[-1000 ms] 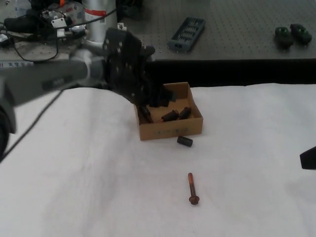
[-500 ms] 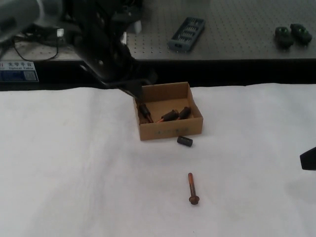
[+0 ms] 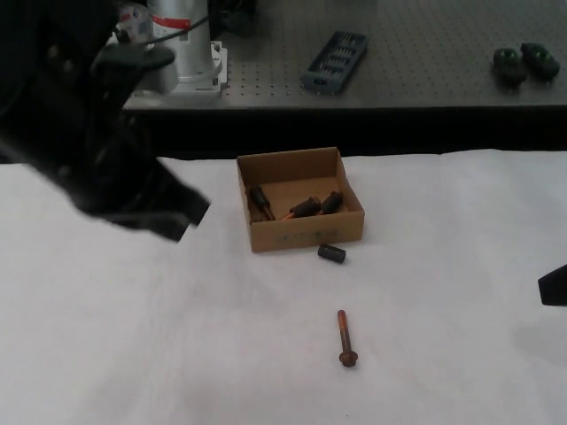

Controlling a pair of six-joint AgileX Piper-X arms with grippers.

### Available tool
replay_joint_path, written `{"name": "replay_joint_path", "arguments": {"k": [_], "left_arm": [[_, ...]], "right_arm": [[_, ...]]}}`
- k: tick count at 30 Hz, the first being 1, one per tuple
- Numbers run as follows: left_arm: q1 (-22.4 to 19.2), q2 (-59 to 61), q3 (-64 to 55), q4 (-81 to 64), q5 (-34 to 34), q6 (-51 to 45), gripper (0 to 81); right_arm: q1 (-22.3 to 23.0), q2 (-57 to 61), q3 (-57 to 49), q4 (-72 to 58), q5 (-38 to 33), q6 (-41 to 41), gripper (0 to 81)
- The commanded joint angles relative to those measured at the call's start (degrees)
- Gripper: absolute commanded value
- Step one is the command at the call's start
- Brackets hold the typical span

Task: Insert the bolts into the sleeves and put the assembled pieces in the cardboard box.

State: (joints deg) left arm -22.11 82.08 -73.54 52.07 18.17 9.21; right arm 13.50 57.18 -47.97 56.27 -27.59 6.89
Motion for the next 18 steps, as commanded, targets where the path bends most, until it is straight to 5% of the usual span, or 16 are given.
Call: {"name": "replay_joint_path", "arguments": {"k": [1,18], "left_arm": [[0.1,-9.29,9.34,-2.4,0.53,-0.25,0.6],[0.1,-25.72,20.0,-3.42,0.53,-0.25,0.6]], "right_arm": [[-0.32,-0.52,-0.25,0.07,-0.42,-0.57,2.7],[1.11,0.6,-0.25,-0.94,-0.41,4.38,0.5]]}}
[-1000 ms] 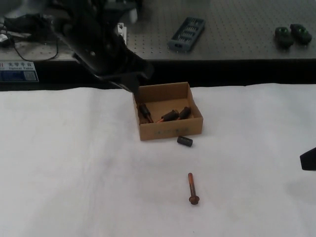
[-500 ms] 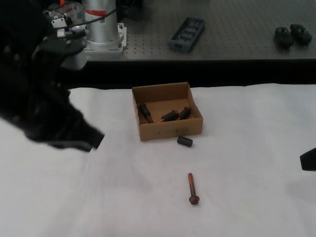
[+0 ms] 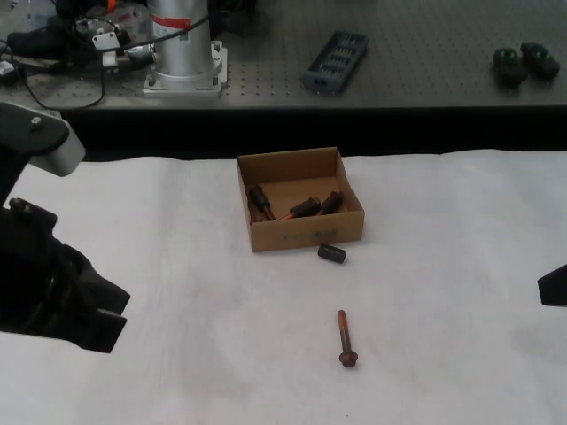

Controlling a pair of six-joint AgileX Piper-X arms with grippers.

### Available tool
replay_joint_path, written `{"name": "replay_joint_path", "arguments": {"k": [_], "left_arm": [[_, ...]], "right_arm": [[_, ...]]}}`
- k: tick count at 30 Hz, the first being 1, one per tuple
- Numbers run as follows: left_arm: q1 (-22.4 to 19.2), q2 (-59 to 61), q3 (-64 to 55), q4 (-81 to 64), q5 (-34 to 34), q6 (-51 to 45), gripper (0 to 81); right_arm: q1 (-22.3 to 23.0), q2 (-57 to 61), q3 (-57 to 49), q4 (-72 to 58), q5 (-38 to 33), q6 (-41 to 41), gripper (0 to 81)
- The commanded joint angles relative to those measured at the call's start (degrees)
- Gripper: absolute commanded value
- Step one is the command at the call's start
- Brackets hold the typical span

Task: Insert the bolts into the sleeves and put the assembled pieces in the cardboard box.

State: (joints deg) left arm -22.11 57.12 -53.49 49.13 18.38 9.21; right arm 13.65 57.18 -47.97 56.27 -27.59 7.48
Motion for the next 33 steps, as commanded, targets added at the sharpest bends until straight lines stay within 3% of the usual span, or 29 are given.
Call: {"name": "replay_joint_path", "arguments": {"k": [1,3,6,8,15,22,29,33], "left_arm": [[0.1,-0.77,-0.05,-0.48,0.32,-0.25,0.6],[0.1,-0.77,-0.05,-0.48,0.32,-0.25,0.6],[0.1,-0.77,-0.05,-0.48,0.32,-0.25,0.6],[0.1,-0.77,-0.05,-0.48,0.32,-0.25,0.6],[0.1,-0.77,-0.05,-0.48,0.32,-0.25,0.6],[0.1,-0.77,-0.05,-0.89,0.32,-0.17,0.6],[0.1,-1.0,-0.05,-3.01,0.32,-0.01,0.6],[0.1,-1.12,-0.05,-2.99,0.32,-0.01,0.6]], "right_arm": [[1.77,1.31,-0.25,-1.7,-0.41,5.52,1.9],[3.95,2.98,-0.25,-3.98,-0.41,8.15,9.3],[9.01,6.21,-0.44,-8.62,-0.41,13.03,26.7],[12.33,9.0,-0.4,-11.8,-0.41,16.92,31.0],[20.38,21.18,-2.42,-19.94,2.47,22.34,27.5],[20.72,36.95,-12.56,-15.69,3.14,20.88,27.5],[21.16,48.38,-23.84,-4.14,11.23,12.81,27.5],[21.16,51.15,-26.16,-0.46,12.12,11.93,27.5]]}}
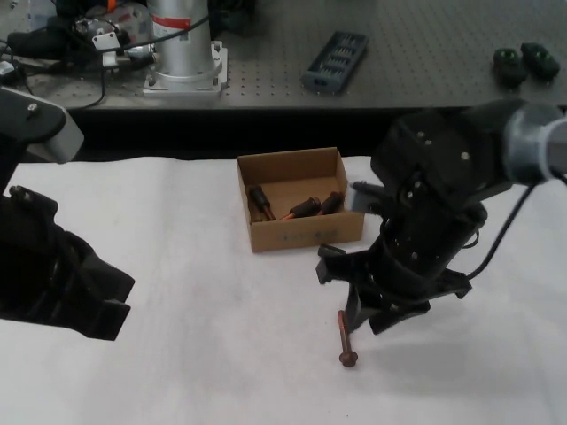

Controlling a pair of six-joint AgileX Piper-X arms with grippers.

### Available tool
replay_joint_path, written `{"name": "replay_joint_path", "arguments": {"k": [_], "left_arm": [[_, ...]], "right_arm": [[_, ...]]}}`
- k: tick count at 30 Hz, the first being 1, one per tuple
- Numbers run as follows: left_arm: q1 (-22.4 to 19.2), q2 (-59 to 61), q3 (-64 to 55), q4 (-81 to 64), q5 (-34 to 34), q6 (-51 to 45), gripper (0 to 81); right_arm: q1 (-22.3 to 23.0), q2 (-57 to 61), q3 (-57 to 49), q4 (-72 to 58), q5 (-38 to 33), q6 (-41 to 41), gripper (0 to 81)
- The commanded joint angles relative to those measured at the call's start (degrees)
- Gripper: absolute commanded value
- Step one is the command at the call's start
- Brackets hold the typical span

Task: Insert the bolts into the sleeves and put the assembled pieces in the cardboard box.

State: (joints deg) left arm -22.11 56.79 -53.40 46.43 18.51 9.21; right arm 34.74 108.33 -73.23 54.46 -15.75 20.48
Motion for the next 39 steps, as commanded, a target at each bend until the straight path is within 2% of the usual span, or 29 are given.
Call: {"name": "replay_joint_path", "arguments": {"k": [1,16,34,36,39], "left_arm": [[0.1,-0.77,-0.14,-0.28,0.19,0.22,0.6],[0.1,-0.77,-0.14,-0.28,0.19,1.56,0.6],[0.1,-0.77,-0.14,-0.28,0.19,1.56,0.6],[0.1,-0.77,-0.14,-0.28,0.19,1.56,0.6],[0.1,-0.77,-0.14,-0.28,0.19,1.56,0.6]], "right_arm": [[0.07,0.39,-0.97,1.35,0.28,-1.07,27.5],[3.41,1.65,-0.95,-3.55,1.07,0.3,27.5],[3.43,5.54,-1.08,-5.93,2.35,0.26,27.4],[3.43,5.53,-1.08,-6.02,2.92,0.26,24.9],[3.43,5.53,-1.08,-6.02,3.64,-1.23,15.5]]}}
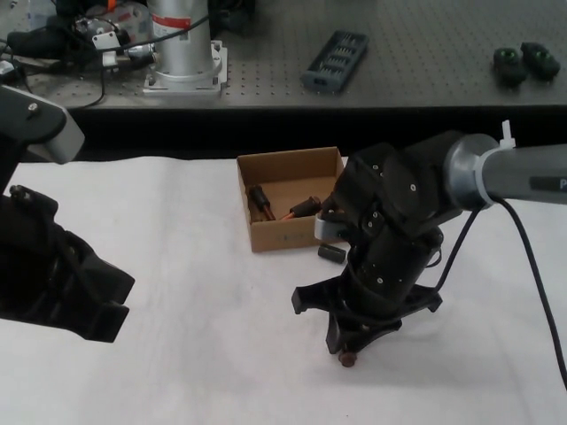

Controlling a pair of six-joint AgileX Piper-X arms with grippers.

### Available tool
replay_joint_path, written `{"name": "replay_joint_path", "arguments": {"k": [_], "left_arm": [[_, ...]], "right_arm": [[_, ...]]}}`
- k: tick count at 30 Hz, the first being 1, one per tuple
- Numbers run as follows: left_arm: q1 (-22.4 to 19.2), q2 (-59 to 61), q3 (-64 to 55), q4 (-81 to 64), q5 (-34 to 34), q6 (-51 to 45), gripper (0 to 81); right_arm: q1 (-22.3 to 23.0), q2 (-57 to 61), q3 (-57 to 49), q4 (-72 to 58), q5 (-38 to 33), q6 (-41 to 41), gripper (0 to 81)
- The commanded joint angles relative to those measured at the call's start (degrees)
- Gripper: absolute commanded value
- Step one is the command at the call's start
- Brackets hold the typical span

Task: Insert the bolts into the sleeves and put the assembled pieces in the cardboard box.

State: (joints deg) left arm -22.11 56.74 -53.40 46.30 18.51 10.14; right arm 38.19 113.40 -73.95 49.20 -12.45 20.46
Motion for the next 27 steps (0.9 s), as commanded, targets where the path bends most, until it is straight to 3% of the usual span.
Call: {"name": "replay_joint_path", "arguments": {"k": [1,4,7,10,14,22,27], "left_arm": [[0.1,-0.71,-0.14,-0.15,0.19,0.63,0.6],[0.1,-0.71,-0.14,-0.15,0.19,0.63,0.6],[0.1,-0.71,-0.14,-0.15,0.19,0.63,0.6],[0.1,-0.71,-0.14,-0.15,0.19,1.54,0.6],[0.1,-0.71,-0.14,-0.15,0.19,4.26,0.6],[0.1,-0.71,-0.14,-0.15,0.19,13.48,0.6],[0.1,-0.71,-0.14,-1.44,0.19,22.57,0.6]], "right_arm": [[-0.02,0.46,-0.36,-0.75,0.33,-1.29,12.4],[-0.02,0.46,-0.36,-0.75,0.33,-2.69,0.5],[-0.02,0.46,-0.98,0.79,0.33,-4.1,2.7],[-0.02,0.3,-2.49,4.65,1.15,-10.48,2.7],[-0.02,-0.15,-5.42,10.51,2.7,-26.66,2.7],[-0.02,-1.53,-6.86,14.79,2.92,-71.0,2.7],[-0.02,-1.59,-6.86,12.93,2.92,-90.54,2.7]]}}
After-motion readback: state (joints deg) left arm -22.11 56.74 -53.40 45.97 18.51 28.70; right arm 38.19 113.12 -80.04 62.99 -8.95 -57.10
